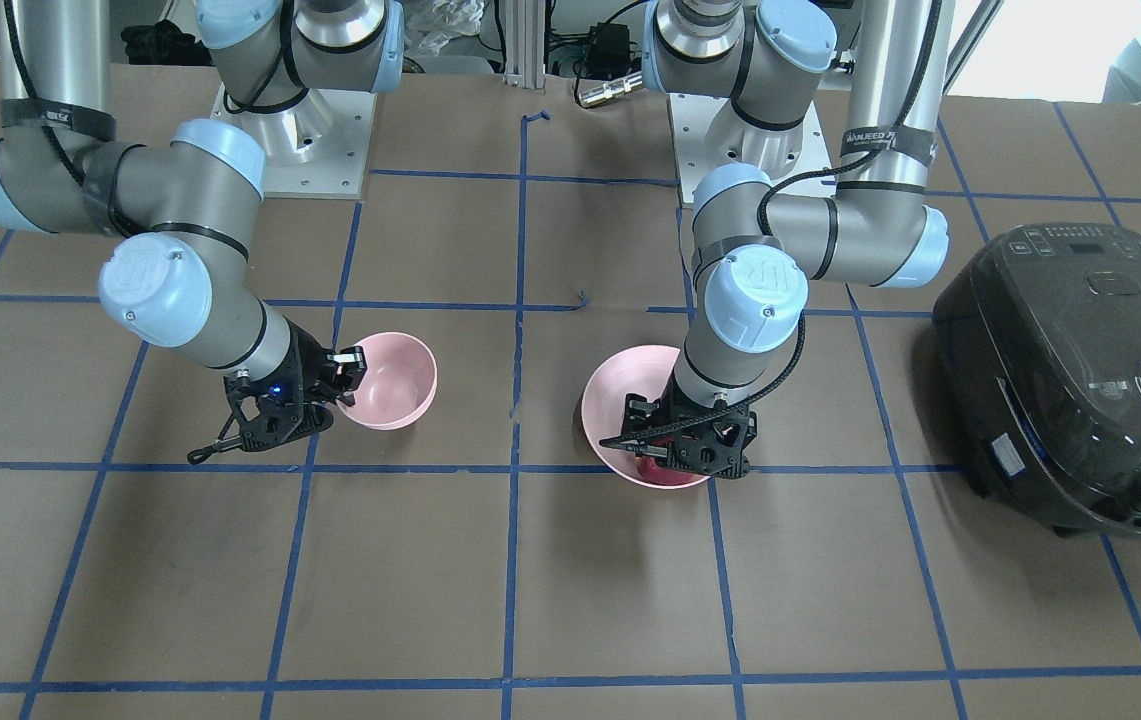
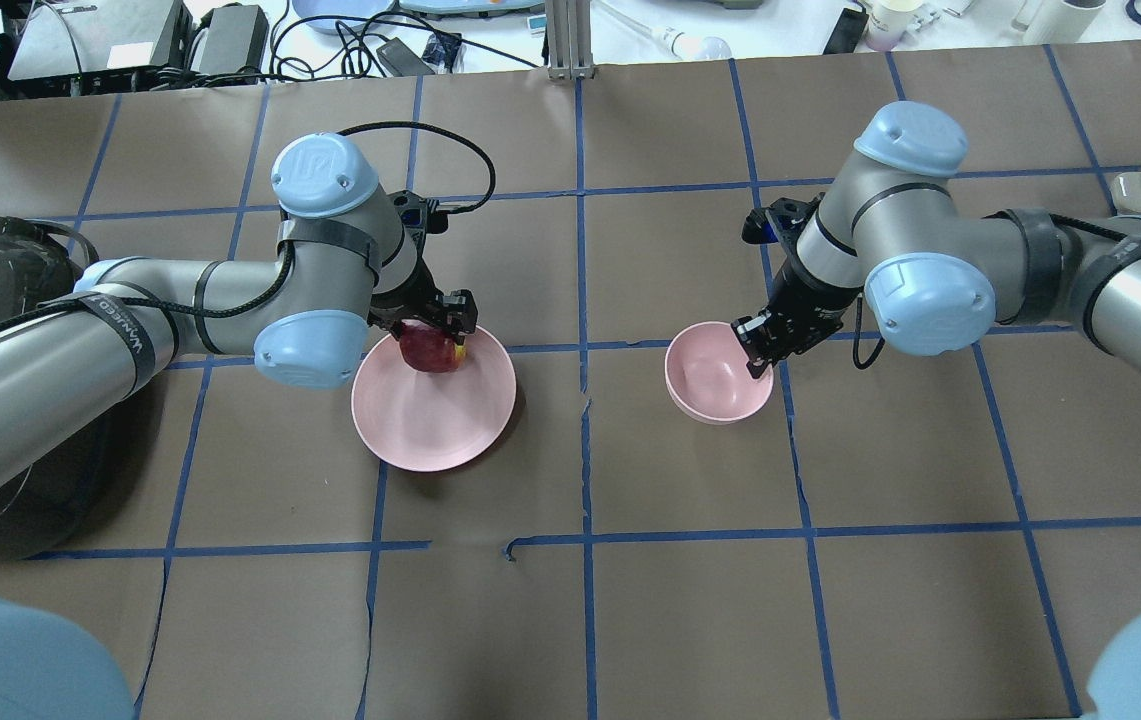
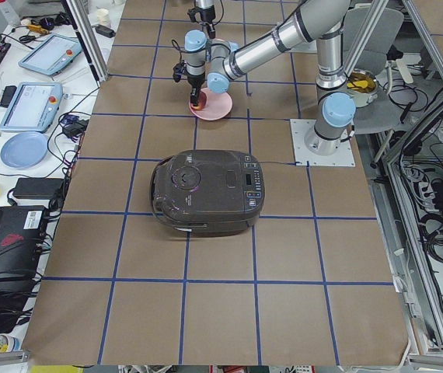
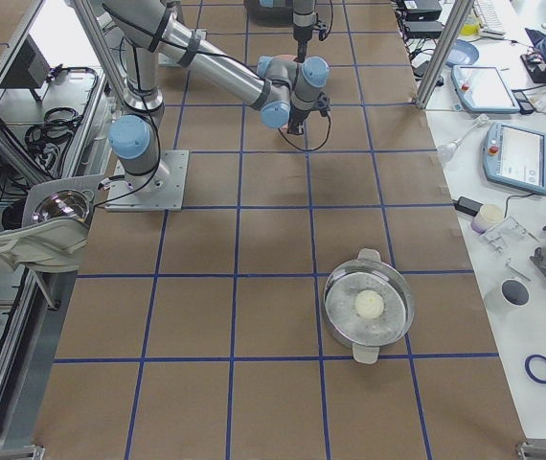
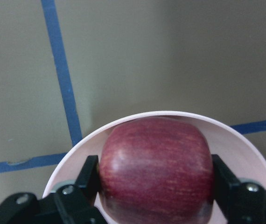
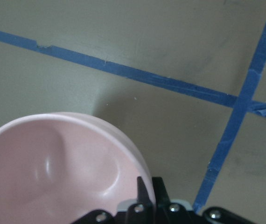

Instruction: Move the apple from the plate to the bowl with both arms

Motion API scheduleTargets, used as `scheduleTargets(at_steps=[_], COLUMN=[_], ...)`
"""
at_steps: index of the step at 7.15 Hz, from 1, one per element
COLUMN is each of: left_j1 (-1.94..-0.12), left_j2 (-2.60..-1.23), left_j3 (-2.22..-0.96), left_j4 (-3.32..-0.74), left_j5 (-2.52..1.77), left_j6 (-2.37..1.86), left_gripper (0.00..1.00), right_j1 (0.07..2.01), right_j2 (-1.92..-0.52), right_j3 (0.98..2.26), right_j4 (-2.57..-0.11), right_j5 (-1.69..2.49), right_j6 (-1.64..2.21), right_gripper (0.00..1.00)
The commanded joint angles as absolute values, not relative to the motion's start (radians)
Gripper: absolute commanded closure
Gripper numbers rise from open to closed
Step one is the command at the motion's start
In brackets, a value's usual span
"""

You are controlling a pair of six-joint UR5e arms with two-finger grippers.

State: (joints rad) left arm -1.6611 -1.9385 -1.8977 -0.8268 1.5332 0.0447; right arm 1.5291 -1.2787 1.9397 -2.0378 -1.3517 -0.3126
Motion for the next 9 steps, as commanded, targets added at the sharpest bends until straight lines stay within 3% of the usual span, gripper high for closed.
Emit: scheduleTargets(at_steps=[1,2,5,6,9], left_j1=[-1.658,-1.658,-1.664,-1.666,-1.778], left_j2=[-1.907,-1.870,-1.818,-1.812,-1.828], left_j3=[-1.899,-1.891,-1.878,-1.865,-1.765], left_j4=[-0.839,-0.880,-0.917,-0.917,-0.972], left_j5=[1.543,1.557,1.568,1.546,1.519], left_j6=[0.049,0.041,0.028,0.025,-0.186], left_gripper=[0.62,0.66,0.81,0.81,0.84], right_j1=[1.543,1.545,1.545,1.543,1.522], right_j2=[-1.270,-1.263,-1.265,-1.281,-1.360], right_j3=[1.959,1.959,1.971,1.959,1.766], right_j4=[-2.052,-2.056,-2.056,-2.060,-1.857], right_j5=[-1.317,-1.313,-1.313,-1.331,-1.446], right_j6=[-0.264,-0.264,-0.262,-0.247,-0.225], right_gripper=[1.00,1.00,0.09,0.00,0.00])
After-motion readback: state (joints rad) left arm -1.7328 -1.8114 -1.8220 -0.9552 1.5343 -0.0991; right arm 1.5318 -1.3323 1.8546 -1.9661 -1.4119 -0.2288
